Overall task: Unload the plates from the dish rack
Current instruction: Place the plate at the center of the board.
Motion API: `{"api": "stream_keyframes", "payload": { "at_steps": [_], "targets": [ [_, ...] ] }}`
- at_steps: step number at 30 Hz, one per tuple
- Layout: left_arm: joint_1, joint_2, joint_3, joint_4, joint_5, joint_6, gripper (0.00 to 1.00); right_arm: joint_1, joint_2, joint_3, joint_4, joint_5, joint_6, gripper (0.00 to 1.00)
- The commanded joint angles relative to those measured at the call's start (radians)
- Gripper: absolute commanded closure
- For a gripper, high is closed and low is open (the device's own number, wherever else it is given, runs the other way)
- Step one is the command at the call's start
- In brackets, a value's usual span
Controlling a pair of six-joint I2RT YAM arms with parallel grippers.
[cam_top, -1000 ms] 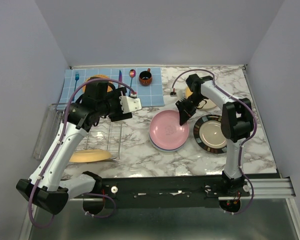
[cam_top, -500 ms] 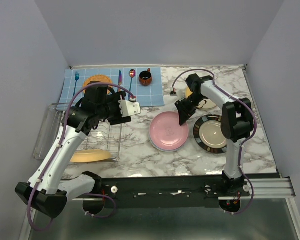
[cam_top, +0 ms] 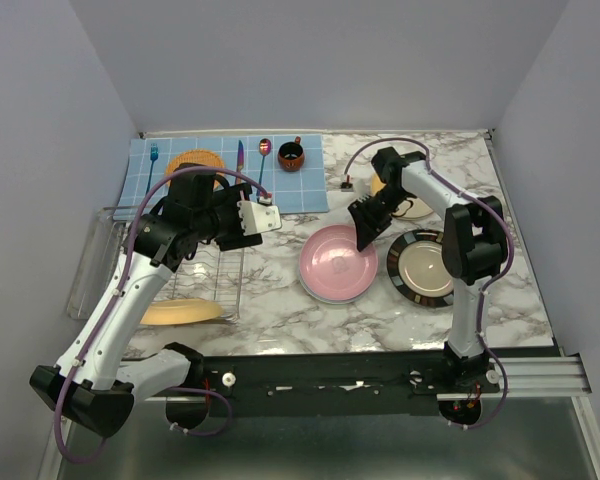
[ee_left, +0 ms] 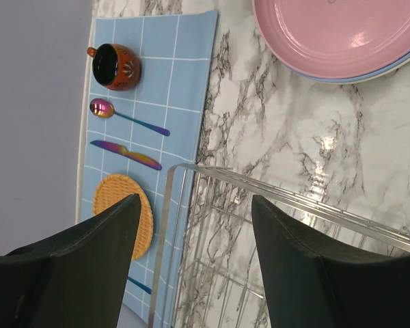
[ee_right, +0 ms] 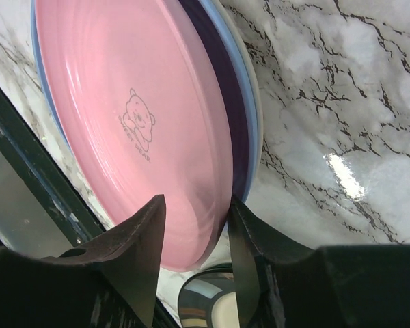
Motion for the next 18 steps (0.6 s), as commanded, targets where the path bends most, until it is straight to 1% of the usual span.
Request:
{"api": "stream_keyframes", "payload": {
  "at_steps": [1, 8, 14, 18],
  "targets": [
    [0.002, -0.013, -0.003, 0.021, -0.019, 0.010, 0.25, -0.003, -0.016, 0.002, 0.028, 0.029, 0.010, 0.50],
    [0.002, -0.013, 0.003, 0.014, -0.021, 0.013, 0.25, 0.003, -0.026, -0.035, 0.084, 0.070, 0.038, 0.48],
    [0.002, -0.017, 0.000, 0.011, -0.022, 0.016, 0.25, 0.019, -0.038, -0.069, 0.123, 0.154, 0.063, 0.48],
    [0.002, -0.024, -0.010, 0.011, -0.025, 0.018, 0.25, 0.033, -0.049, -0.078, 0.134, 0.164, 0.072, 0.47]
  ]
}}
